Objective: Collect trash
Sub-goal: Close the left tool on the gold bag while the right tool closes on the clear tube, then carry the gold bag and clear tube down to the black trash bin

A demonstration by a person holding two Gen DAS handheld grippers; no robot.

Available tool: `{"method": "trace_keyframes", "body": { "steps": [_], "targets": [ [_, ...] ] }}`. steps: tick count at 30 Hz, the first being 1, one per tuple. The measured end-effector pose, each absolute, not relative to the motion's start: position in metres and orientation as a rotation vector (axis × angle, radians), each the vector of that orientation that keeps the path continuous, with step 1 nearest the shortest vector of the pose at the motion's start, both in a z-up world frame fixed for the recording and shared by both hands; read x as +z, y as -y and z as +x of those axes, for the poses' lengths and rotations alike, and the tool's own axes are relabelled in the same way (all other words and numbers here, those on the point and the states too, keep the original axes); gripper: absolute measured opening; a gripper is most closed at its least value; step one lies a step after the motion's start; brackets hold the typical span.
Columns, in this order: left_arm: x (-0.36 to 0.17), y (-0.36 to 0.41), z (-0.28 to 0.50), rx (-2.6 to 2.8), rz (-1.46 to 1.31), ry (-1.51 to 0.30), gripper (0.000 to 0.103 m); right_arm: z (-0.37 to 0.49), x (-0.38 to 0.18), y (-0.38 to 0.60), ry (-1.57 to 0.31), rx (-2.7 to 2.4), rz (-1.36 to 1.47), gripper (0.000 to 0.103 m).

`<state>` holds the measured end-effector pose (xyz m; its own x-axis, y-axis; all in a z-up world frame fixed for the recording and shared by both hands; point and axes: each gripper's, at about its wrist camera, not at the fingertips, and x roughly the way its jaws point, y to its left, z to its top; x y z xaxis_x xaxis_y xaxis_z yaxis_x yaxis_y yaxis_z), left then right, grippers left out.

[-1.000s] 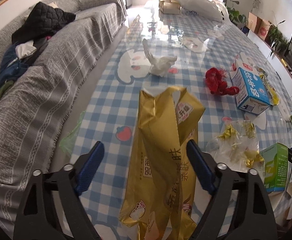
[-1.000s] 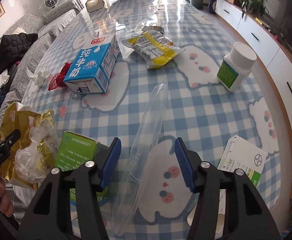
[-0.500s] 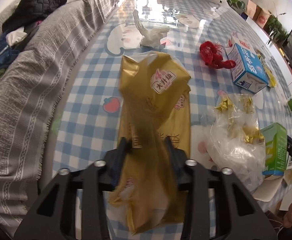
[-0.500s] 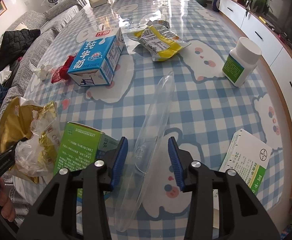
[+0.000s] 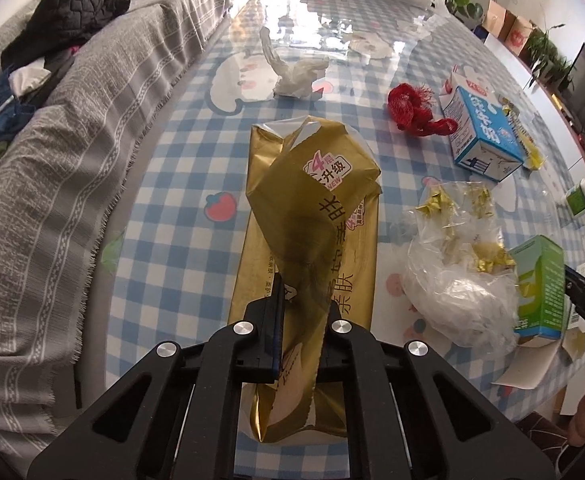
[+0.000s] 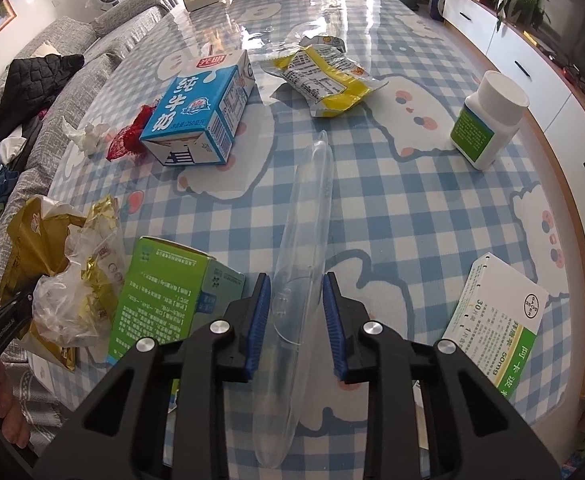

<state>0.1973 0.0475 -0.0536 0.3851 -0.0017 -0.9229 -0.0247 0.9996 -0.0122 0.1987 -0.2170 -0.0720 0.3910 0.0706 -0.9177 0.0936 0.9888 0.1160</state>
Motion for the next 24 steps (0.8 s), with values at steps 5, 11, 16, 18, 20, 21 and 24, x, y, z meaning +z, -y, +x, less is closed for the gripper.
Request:
{"method": "trace_keyframes", "body": {
  "steps": [5,11,16,18,20,21,24],
  "targets": [
    [-0.047,-0.050,0.190,0.000,-0.050,-1.162,0.007,0.195,-0.069,0.220,-1.159,-0.010,0.161,0.026],
    [-0.038,-0.052,0.183,0.008,-0.061,-1.131,0.006,0.188,-0.065,0.222,-1.141,0.004,0.158,0.025],
    [-0.031,-0.054,0.177,-0.004,-0.065,-1.108,0.006,0.182,-0.060,0.223,-1.123,0.020,0.157,0.025],
    [-0.031,-0.056,0.174,0.001,-0.068,-1.104,0.006,0.179,-0.057,0.224,-1.116,0.025,0.157,0.025],
    [-0.029,-0.056,0.170,0.005,-0.075,-1.099,0.006,0.177,-0.055,0.224,-1.110,0.028,0.159,0.025],
    [-0.028,-0.056,0.168,0.006,-0.078,-1.094,0.006,0.176,-0.054,0.225,-1.105,0.029,0.156,0.025],
    [-0.025,-0.056,0.162,0.004,-0.097,-1.080,0.006,0.170,-0.050,0.227,-1.094,0.037,0.166,0.025]
  ]
}}
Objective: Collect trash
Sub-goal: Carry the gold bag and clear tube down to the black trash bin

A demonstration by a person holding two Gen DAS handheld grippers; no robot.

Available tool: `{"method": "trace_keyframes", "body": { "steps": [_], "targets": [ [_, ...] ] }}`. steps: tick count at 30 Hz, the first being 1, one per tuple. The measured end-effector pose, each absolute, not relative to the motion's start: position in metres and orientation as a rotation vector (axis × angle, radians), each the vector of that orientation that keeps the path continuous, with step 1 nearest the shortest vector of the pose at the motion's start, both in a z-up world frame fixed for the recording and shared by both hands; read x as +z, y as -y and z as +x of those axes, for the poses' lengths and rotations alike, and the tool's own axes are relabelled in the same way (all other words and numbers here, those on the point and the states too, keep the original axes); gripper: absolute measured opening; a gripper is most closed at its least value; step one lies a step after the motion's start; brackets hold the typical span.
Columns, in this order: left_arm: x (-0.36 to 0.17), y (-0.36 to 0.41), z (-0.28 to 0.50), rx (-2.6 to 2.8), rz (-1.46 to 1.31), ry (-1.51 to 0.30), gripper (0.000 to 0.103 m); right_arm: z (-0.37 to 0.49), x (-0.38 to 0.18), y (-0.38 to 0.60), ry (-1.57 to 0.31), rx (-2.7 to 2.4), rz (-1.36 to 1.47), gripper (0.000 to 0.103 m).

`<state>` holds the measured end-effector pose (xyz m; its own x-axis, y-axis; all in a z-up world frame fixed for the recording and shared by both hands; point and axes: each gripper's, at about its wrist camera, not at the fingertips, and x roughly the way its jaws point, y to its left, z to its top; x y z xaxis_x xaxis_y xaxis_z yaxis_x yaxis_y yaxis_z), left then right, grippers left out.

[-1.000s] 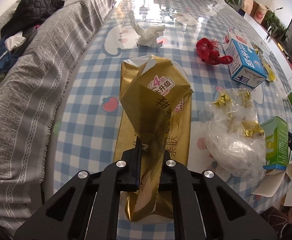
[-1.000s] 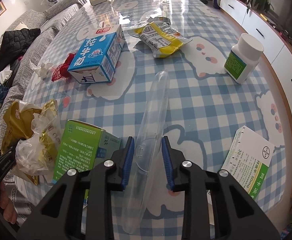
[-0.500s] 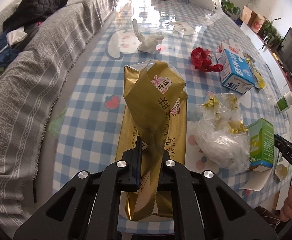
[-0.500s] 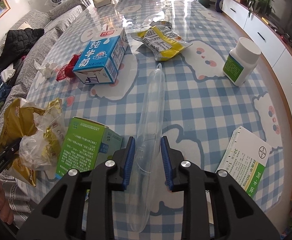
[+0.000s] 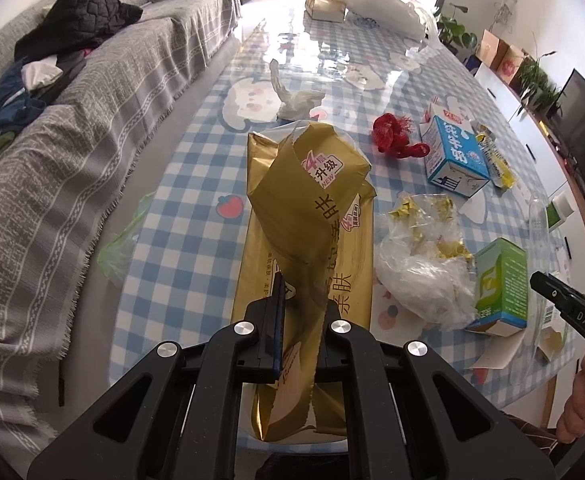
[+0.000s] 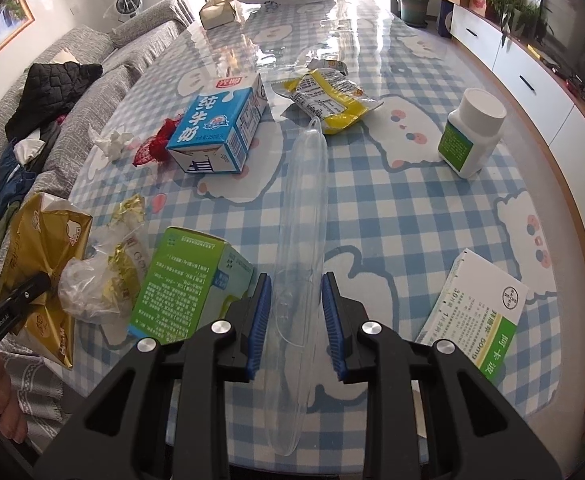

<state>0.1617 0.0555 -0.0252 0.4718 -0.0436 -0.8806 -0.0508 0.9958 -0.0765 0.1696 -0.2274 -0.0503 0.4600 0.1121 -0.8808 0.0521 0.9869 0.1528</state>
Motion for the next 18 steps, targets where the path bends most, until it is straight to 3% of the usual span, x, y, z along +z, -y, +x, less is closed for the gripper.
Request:
{"method": "trace_keyframes", "body": {
  "steps": [18],
  "targets": [
    [-0.009,-0.053,0.091,-0.002,-0.144,-1.020,0.006,0.094,-0.027,0.253,-1.019,0.063,0.212,0.025]
  ]
}}
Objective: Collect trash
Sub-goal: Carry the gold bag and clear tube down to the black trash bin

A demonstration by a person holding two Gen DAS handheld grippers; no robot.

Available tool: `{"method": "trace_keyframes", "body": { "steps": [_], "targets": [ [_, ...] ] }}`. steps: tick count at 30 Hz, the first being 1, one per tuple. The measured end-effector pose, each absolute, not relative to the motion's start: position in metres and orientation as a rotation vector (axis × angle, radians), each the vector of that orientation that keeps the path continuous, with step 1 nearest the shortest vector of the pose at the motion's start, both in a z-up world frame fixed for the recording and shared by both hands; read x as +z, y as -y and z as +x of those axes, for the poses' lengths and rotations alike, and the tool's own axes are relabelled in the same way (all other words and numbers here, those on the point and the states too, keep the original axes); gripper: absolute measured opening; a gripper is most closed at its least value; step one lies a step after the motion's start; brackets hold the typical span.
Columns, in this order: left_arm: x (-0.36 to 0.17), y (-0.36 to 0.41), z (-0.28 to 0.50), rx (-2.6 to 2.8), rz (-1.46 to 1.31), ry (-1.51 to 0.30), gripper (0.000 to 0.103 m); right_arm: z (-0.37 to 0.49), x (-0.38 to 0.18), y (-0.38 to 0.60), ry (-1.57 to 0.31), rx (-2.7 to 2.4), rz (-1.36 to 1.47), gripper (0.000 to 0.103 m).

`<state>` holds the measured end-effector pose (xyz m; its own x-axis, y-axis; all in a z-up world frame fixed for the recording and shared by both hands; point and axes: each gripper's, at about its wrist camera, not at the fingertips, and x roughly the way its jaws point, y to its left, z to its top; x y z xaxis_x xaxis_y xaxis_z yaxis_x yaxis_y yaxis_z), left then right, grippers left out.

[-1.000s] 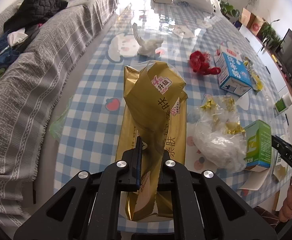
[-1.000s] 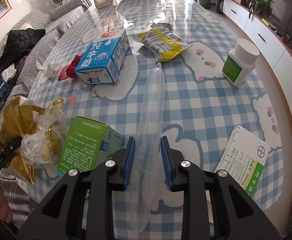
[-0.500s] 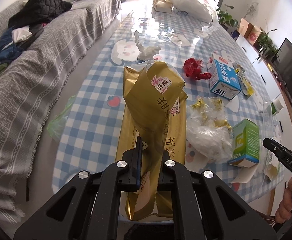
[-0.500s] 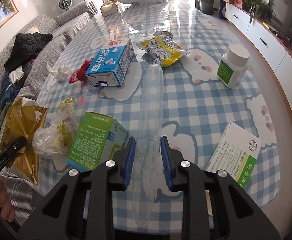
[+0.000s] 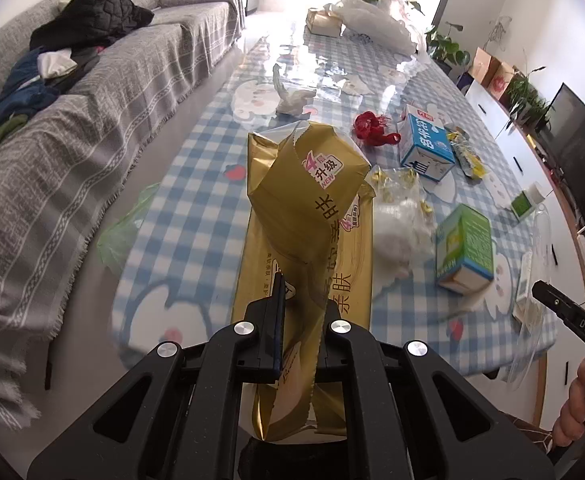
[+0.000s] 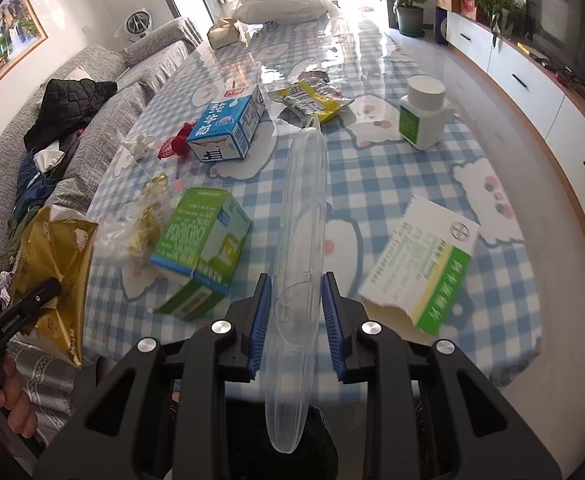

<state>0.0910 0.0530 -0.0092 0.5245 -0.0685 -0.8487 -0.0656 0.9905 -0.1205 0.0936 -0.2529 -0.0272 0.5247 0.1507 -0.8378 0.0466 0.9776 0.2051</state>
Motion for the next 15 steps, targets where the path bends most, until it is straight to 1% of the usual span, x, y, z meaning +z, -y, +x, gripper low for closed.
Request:
{"method": "trace_keyframes", "body": {
  "steps": [8,15],
  "targets": [
    [-0.004,-0.068,0.041,-0.015,-0.188,-0.999,0.006,0.059,-0.023,0.253,-0.983,0.063,0.190,0.025],
    [-0.013,-0.065,0.010,-0.041,-0.183,-0.999,0.006,0.036,-0.025,0.242,-0.959,0.086,0.160,0.025]
  ]
}}
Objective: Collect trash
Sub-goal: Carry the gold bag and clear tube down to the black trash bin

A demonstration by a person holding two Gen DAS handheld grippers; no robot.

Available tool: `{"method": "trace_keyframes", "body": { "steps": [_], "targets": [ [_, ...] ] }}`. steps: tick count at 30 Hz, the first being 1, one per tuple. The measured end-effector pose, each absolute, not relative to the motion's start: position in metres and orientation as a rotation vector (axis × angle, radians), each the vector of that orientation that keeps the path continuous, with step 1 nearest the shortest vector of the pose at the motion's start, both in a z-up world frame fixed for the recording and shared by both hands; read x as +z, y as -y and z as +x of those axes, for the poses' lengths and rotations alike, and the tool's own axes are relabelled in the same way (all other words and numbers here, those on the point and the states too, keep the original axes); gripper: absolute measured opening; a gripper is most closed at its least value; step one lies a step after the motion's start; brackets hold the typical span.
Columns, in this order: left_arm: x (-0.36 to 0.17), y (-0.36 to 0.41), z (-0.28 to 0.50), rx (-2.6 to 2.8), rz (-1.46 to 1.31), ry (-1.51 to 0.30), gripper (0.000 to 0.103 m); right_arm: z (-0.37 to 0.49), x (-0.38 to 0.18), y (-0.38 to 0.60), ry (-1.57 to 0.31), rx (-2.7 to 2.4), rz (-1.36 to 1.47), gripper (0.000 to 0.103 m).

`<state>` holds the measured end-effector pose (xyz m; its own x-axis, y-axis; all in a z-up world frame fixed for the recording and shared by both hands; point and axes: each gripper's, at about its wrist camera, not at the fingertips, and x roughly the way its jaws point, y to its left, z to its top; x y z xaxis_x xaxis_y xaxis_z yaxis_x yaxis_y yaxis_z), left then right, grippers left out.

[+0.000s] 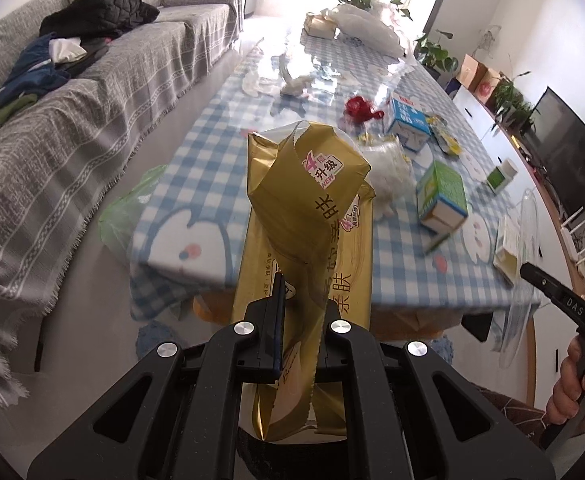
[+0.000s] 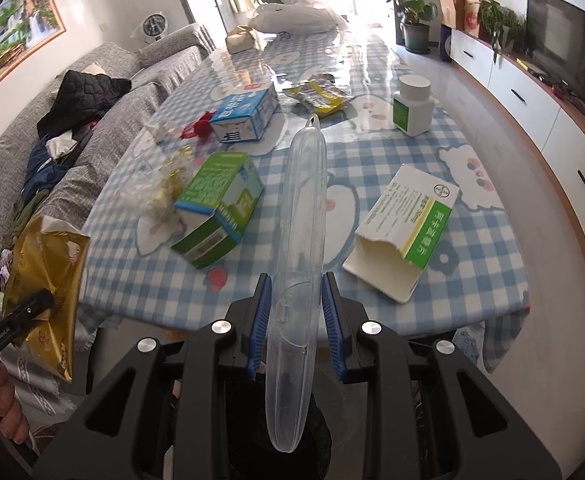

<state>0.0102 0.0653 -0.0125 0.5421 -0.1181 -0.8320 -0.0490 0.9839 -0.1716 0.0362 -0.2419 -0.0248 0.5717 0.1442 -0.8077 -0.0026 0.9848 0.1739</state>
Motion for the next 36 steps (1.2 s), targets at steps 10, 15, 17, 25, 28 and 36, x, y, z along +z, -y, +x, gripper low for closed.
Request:
{"method": "trace_keyframes", "body": {
  "steps": [10,15,17,25,28,36],
  "targets": [
    [-0.031,-0.050,-0.015,-0.088,-0.178,-1.021,0.006,0.003,-0.040,0.228,-0.958,0.107,0.120,0.025],
    [-0.038,-0.040,-0.028,-0.100,-0.166,-1.024,0.006,-0.012,-0.050,0.222,-0.977,0.119,0.115,0.025],
    [-0.042,-0.037,-0.033,-0.100,-0.165,-1.031,0.006,-0.019,-0.056,0.220,-0.988,0.125,0.115,0.025],
    [-0.069,-0.018,-0.058,-0.100,-0.152,-1.062,0.006,-0.044,-0.077,0.206,-1.025,0.140,0.093,0.025],
    [-0.078,-0.013,-0.068,-0.094,-0.142,-1.073,0.006,-0.054,-0.085,0.199,-1.040,0.149,0.078,0.025],
    [-0.106,-0.005,-0.093,-0.067,-0.156,-1.106,0.006,-0.074,-0.116,0.191,-1.083,0.134,0.070,0.025]
  ]
}}
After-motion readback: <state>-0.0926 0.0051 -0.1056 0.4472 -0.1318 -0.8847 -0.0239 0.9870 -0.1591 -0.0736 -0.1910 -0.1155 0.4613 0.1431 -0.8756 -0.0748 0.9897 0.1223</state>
